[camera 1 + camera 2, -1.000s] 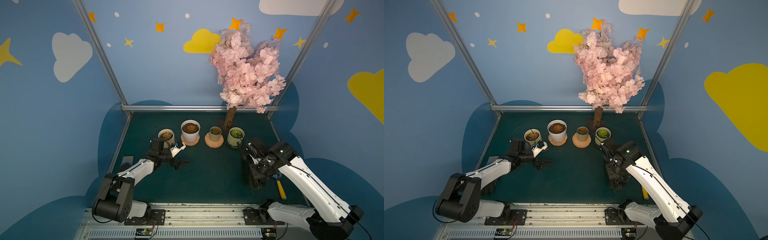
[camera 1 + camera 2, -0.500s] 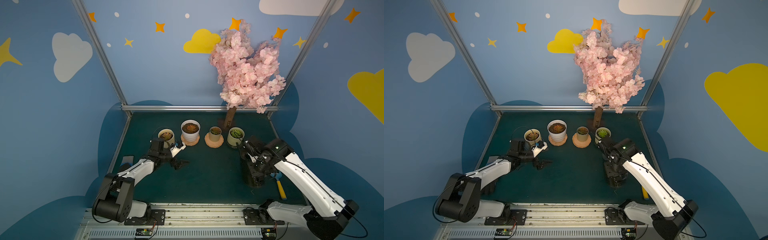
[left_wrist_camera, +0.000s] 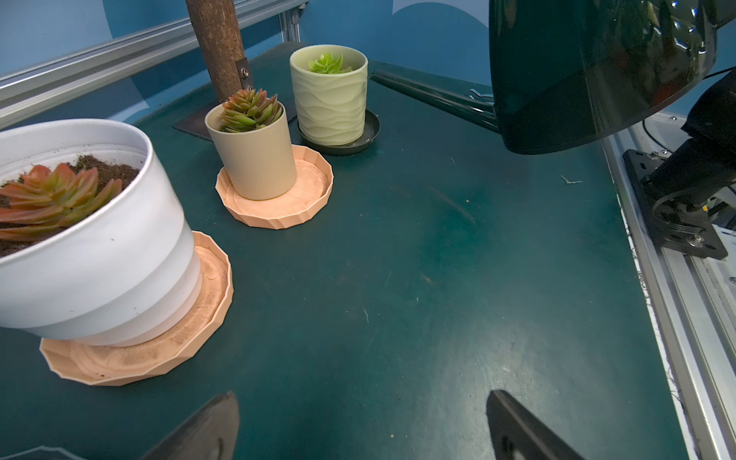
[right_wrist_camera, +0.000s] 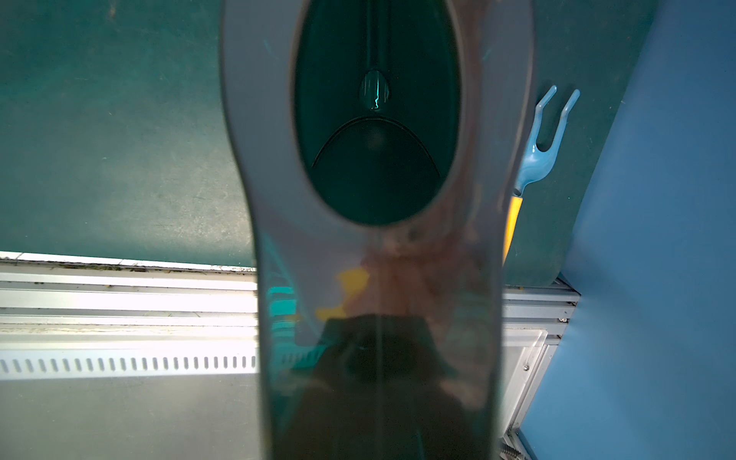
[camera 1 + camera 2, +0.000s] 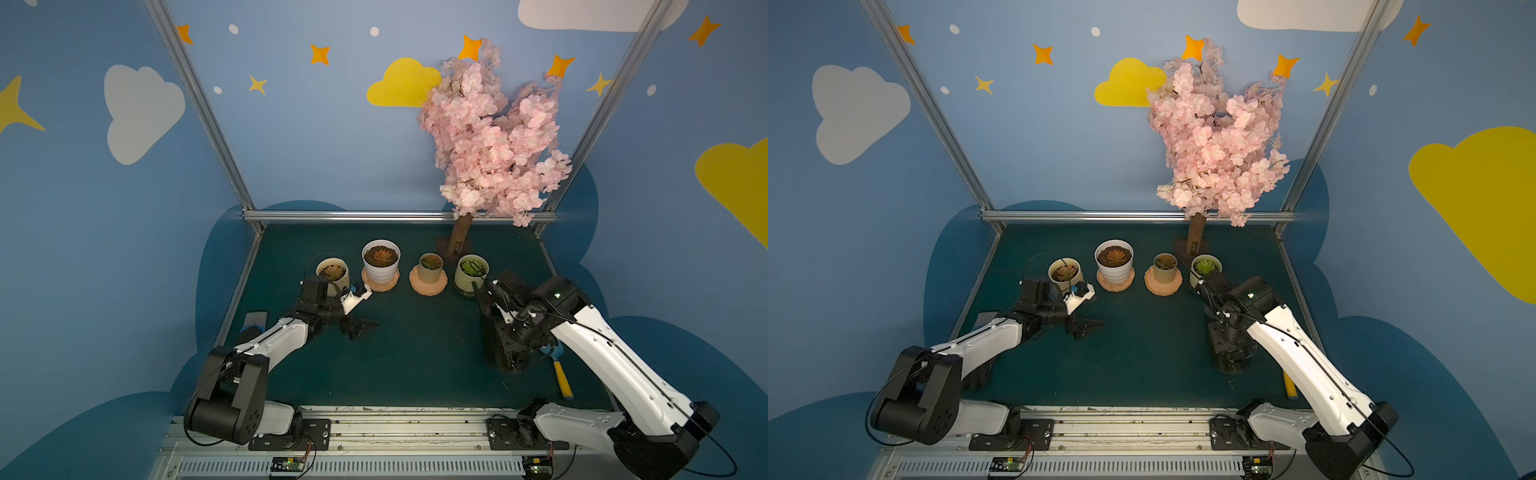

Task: Water the succulent around the soil edge
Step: Water the soil of the potted plant with water.

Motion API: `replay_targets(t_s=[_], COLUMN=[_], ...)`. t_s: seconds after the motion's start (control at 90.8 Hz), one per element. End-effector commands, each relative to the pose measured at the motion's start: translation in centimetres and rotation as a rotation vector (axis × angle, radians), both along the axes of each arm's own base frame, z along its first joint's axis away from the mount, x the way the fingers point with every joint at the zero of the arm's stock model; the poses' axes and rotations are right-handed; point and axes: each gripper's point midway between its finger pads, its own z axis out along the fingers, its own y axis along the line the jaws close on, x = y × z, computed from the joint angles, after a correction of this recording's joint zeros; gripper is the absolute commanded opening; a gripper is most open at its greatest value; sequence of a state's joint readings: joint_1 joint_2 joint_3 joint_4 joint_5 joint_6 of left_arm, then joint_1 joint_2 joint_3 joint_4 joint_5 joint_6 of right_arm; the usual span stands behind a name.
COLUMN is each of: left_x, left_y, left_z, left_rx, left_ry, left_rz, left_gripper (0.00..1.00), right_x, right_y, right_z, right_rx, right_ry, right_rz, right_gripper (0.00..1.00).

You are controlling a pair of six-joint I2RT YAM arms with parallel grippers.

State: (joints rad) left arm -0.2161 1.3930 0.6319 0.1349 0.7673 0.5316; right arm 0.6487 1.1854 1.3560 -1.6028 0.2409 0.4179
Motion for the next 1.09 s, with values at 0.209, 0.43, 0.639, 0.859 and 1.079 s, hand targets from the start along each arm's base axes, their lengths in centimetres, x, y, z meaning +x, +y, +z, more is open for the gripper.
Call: replay_targets(t_s=[0.209,0.43,0.639,0.859,1.079], left_x=[-0.4,-0.4,-0.5,-0.6,-0.6], left_y=[-0.1,-0.1,-0.1,-0.1,-0.1], left_z=[0.5,0.5,0.5,0.5,0.5], left_rx=[-0.009,-0.009,-0.009,-0.010,-0.009], left_ry=[-0.012,-0.014,-0.014,-0.016,-0.017], left_rz=[-0.021,-0.022,-0.025,-0.025,-0.025], left_gripper=[1.00,1.00,1.00,1.00,1.00], right_x=[-3.4,-3.8,-4.2,-4.3,-4.2], right_y=[-2.4,-2.5,-2.6,-2.4,-2.5], right_z=[0.4,0.2,-0.1,-0.1,0.1], right_rx=[-0.051,-0.053,-0.061,-0.065,-0.075], right_ry=[0.091,0.107,0.136,0.160,0.161], right_rz=[-0.029,-0.032,-0.031,-0.019,-0.020], right_gripper=[0.00,0.00,0.00,0.00,0.00])
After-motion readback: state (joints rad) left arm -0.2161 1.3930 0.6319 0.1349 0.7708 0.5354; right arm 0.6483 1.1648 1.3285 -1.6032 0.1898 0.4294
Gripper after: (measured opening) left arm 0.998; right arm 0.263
